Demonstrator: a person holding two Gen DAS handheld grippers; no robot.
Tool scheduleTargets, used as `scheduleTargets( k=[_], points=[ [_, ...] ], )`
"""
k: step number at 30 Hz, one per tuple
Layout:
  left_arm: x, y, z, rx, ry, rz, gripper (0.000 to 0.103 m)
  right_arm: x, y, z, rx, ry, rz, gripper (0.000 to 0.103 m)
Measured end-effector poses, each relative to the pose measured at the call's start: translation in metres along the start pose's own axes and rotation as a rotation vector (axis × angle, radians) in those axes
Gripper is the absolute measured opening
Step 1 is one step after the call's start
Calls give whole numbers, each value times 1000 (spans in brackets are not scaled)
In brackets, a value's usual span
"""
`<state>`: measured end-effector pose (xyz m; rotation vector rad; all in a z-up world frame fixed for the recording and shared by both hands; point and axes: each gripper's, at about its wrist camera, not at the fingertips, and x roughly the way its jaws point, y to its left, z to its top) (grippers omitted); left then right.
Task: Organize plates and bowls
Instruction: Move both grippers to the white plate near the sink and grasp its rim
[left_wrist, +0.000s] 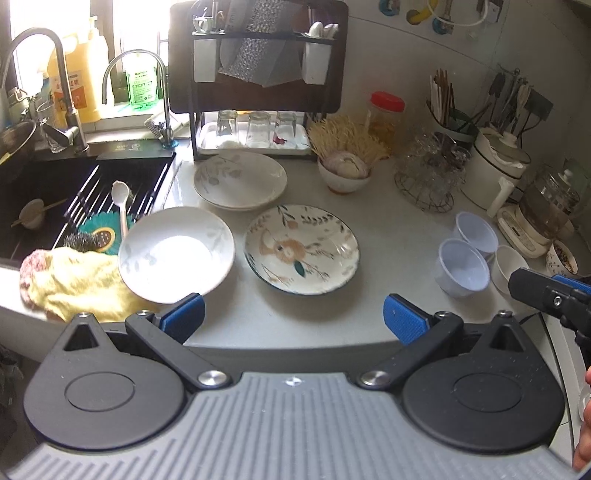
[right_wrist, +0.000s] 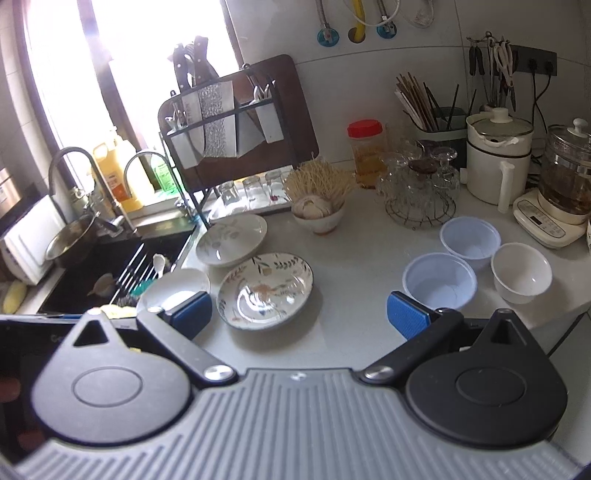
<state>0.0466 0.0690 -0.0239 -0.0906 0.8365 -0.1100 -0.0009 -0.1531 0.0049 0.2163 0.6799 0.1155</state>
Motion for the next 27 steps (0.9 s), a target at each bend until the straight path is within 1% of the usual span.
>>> scheduleTargets(
  k=[10,15,20,27],
  points=[
    [39,52,39,16,12,-38,103,48,42,11,13,31,-33,103],
    [58,85,59,32,28,-60,103,75,68,14,35,43,-51,103],
    [77,126,80,75,48,-71,103,106,99,13,78,57,-54,103],
    [105,188,102,111,74,-91,103,155,137,4,186,127,-19,101]
  ],
)
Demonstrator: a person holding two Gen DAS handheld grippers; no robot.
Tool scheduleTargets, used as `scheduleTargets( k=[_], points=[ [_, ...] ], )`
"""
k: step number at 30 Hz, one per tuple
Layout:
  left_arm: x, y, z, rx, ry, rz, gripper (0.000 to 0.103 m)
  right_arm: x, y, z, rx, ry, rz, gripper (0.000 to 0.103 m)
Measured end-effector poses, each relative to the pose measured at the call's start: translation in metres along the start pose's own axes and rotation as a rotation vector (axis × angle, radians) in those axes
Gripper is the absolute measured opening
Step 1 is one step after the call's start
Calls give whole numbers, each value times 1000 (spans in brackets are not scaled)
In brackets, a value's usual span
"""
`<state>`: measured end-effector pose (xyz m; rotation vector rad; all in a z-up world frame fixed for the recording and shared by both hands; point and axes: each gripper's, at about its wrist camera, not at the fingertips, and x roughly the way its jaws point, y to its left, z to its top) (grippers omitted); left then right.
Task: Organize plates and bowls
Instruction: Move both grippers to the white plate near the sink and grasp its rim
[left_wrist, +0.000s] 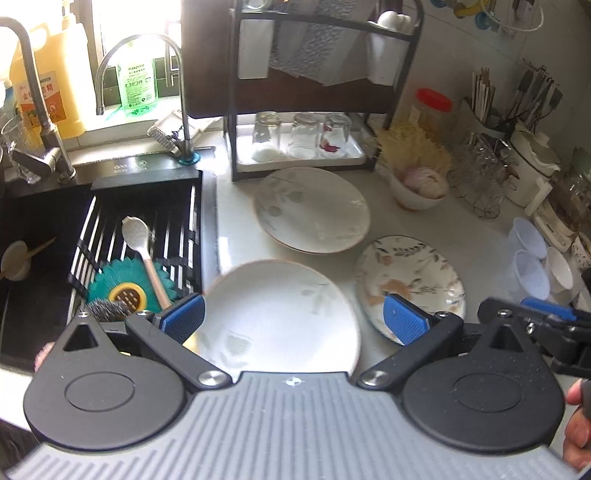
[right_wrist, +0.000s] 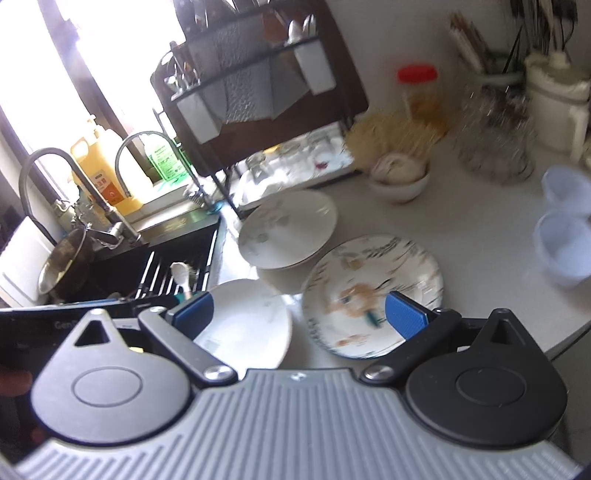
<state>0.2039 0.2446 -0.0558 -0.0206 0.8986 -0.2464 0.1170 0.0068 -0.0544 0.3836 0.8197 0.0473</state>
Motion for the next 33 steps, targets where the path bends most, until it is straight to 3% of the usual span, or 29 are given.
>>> scheduleTargets(
  k=[9,11,21,27,29,33],
  points=[
    [49,58,9,17,64,-53,103,53,20,-13,123,99,5,91],
    [64,67,6,5,102,-64,103,66,18,-20,156,134,1,78],
    [117,100,-15,-3,175,-144,103,114,18,-39,211,222,-22,50],
    [139,113,-24,-44,181,-173,80,132,12,-49,230,231,-76,33],
    [146,118,-26,-67,188,-183,62,136,12,-51,227,230,-89,27],
    [153,121,-30,-89,199,-205,43,141,11,-54,225,239,-91,20]
  ],
)
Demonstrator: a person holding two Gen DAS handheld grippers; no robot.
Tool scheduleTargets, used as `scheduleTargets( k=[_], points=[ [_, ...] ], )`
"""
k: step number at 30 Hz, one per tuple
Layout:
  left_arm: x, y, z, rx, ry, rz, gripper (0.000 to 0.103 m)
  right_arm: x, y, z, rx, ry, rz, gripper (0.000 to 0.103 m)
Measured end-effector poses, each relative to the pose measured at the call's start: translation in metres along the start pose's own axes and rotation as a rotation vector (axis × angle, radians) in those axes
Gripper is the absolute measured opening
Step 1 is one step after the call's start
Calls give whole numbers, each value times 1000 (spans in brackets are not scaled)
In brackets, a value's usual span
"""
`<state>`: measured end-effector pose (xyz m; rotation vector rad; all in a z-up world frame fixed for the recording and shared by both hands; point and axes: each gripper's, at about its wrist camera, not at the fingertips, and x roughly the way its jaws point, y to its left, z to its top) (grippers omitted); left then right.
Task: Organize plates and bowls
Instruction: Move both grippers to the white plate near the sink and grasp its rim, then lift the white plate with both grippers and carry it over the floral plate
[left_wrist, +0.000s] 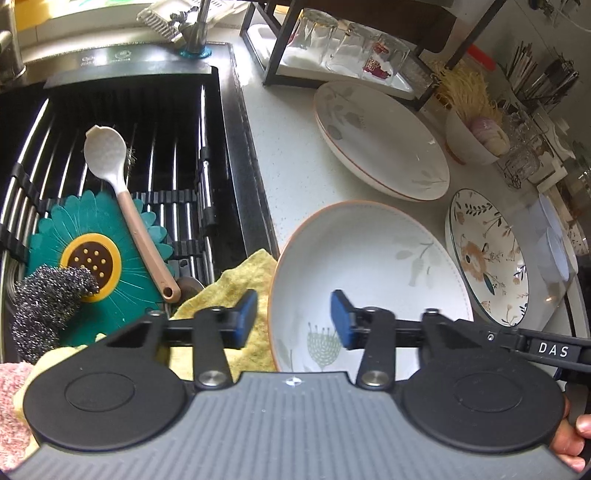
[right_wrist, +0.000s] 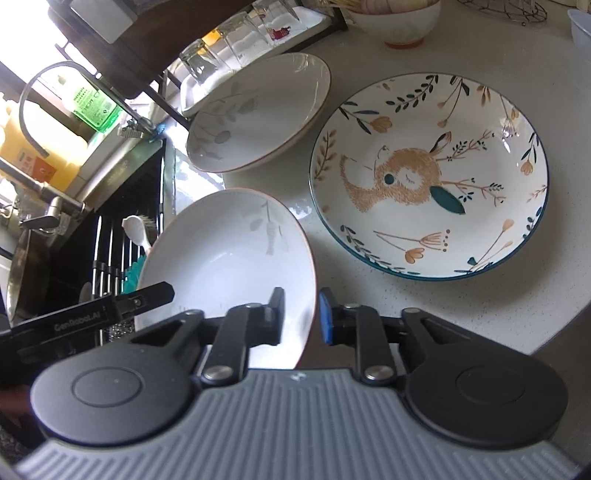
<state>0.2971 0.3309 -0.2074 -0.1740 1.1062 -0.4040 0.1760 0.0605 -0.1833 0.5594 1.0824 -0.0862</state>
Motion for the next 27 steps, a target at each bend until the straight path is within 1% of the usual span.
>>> scheduleTargets(
  k=[3,5,8,11,14,16,22,27],
  points=[
    [4,3,-1,-22,6,-16,32,3,0,1,-13,5,-9,16],
    [6,4,-2,-29,3,-5,25,3,0,2,-18,5,-3,15],
    [6,7,-1,-51,4,-3,20,4,-1,4,-27,13,13,16],
    [4,9,2,-69,19,-12,19,2,-2,7,-15,19,23,16],
    [-4,6,9,-55,15,-2,19,-4,3,12,-44,20,30,16],
    [-10,6,15,-74,21,-19,19,-8,7,18,-61,28,26,16],
    [-33,-5,35,-77,-8,-34,19,-26,14,33,-69,17,38,16],
    [-52,-21,53,-69,-31,-54,19,-47,16,49,-77,-16,54,16]
  ],
)
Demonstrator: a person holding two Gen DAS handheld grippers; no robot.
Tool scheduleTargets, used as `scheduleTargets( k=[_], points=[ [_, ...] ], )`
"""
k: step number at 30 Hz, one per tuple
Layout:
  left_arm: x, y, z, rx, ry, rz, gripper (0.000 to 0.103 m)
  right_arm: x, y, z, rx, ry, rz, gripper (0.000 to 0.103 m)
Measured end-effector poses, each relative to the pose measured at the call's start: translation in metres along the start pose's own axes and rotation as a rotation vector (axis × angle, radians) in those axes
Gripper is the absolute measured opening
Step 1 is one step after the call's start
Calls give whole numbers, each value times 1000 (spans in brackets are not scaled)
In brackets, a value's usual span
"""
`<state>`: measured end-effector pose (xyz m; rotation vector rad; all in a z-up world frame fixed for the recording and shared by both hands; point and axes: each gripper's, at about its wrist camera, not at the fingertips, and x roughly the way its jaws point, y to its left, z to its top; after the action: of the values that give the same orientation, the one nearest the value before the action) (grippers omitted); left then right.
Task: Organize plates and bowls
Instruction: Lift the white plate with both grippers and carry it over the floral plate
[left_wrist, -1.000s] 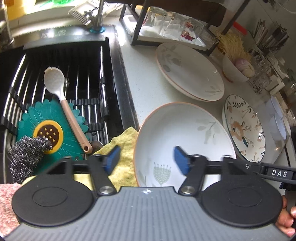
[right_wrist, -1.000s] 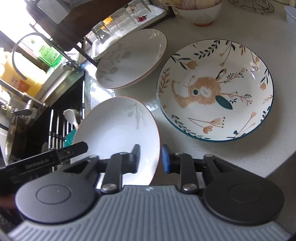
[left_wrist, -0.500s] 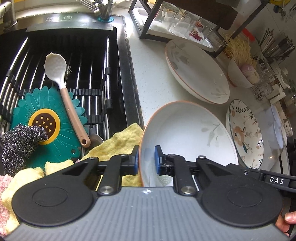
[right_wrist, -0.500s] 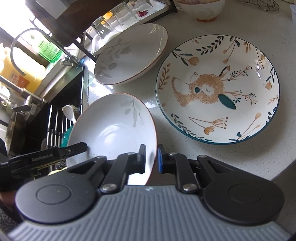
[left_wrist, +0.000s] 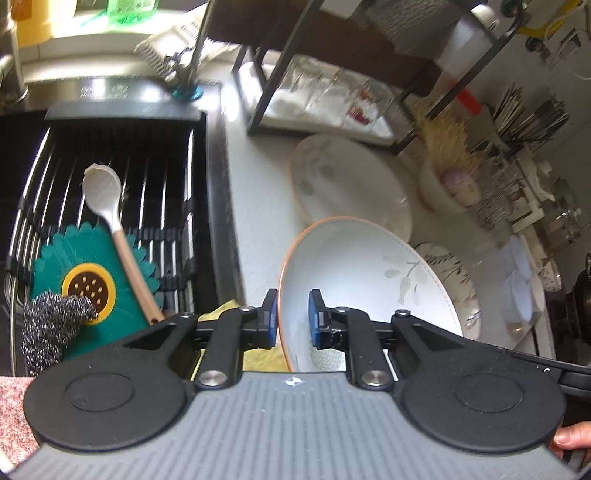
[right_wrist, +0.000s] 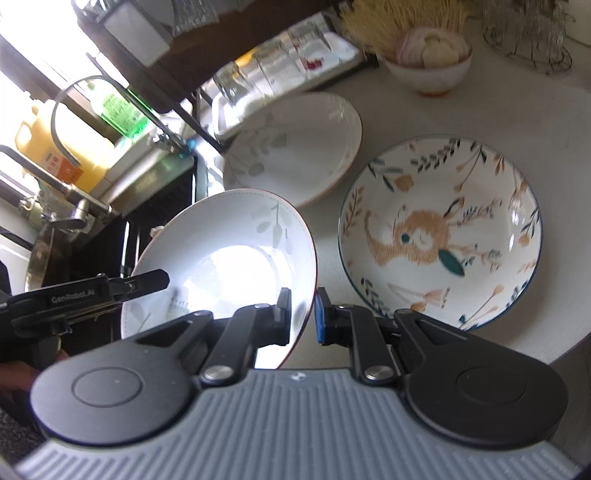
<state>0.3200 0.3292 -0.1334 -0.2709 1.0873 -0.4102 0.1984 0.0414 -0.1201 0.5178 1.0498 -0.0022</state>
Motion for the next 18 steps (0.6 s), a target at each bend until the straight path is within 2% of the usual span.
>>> scheduleTargets(
  k=[10,18],
  points=[
    [-3,-47,30,36,-25,-49,19,-37,-23,27,33,-106,17,16],
    [14,-102,25,21,-45,-47,19,-61,-66,48,-7,-148,26,16]
  ],
)
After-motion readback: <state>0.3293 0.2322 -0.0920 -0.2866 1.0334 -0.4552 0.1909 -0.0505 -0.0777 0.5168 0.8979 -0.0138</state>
